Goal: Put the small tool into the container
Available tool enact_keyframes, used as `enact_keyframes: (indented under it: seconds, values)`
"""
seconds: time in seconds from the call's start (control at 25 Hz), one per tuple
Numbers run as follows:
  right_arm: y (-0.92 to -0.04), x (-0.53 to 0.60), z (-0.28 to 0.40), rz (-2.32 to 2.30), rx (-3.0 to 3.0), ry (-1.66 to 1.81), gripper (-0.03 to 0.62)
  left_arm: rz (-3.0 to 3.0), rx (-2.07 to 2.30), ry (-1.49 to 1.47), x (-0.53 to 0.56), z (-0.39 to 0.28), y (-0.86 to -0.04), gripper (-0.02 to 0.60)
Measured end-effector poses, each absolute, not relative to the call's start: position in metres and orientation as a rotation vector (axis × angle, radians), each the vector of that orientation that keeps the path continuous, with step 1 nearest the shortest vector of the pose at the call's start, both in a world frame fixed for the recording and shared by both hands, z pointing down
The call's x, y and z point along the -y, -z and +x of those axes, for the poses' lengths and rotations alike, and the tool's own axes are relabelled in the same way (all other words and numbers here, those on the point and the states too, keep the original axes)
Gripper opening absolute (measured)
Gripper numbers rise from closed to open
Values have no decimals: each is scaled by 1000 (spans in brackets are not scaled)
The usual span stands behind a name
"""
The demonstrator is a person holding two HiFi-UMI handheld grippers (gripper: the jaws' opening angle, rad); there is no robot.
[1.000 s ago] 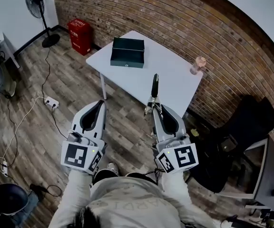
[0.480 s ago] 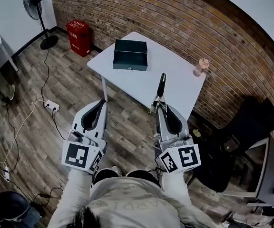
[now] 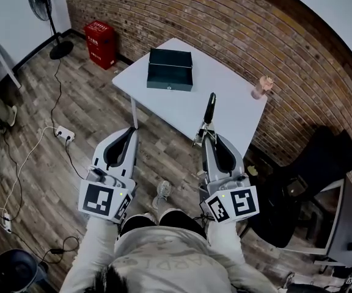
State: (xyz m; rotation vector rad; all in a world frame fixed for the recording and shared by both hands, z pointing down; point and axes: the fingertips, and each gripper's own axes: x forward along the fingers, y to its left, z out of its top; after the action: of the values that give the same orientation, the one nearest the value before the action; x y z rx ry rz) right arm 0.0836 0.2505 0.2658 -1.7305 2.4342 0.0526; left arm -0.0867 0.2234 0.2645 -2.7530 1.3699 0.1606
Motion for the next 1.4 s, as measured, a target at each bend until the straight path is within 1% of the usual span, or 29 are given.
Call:
enact_keyframes:
  seconds: [0.44,1.12,1.4]
  values:
    - [-268,-164,86,-1683,-2447,-55,63,-2733,-1385,-141,-144,-81,-270,5]
    - [-260,-4,114,-1596,-2481,-32,61,-2694,-1433,-117,5,-48,-259,5]
    - [-263,38,124,-1538,-2502,-27,61,-2656,-1446,-111,44,-35,-257,5]
